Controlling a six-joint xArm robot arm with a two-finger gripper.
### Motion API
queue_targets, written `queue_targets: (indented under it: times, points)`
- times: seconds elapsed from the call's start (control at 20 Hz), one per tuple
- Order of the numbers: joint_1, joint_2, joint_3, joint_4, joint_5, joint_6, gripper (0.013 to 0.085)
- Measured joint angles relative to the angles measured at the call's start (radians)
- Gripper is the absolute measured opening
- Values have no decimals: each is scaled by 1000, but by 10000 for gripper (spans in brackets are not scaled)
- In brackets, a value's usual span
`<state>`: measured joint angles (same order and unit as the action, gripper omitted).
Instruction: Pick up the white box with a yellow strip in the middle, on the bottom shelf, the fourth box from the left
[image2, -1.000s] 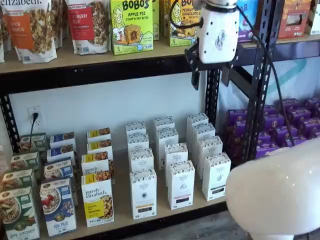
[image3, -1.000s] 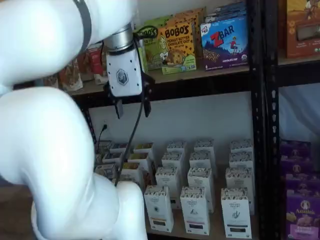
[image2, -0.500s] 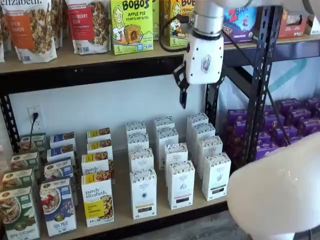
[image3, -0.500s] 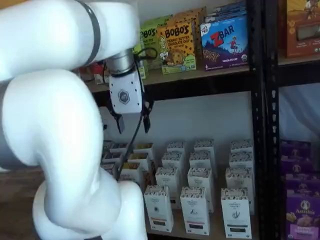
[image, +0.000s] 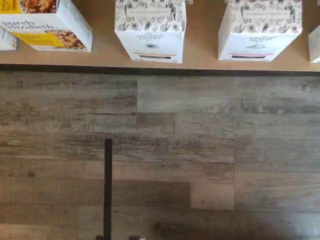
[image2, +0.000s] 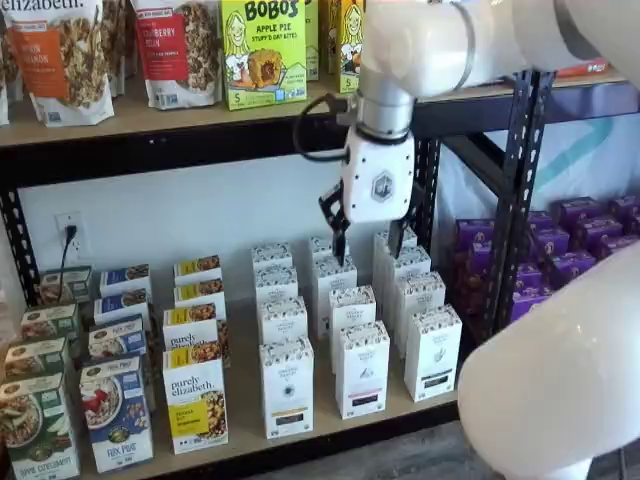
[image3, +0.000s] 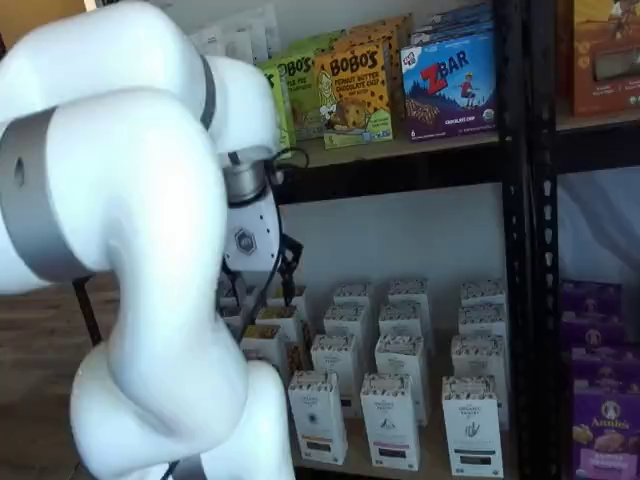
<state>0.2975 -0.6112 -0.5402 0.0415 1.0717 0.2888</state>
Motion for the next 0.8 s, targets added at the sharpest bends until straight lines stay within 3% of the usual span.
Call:
queue_targets:
  times: [0.15, 0.3, 0.8]
  points:
    - [20, 42, 33, 12, -94, 10, 850]
    - [38, 102, 65, -8, -208, 36, 850]
    - [65, 340, 69, -19, -460, 62, 850]
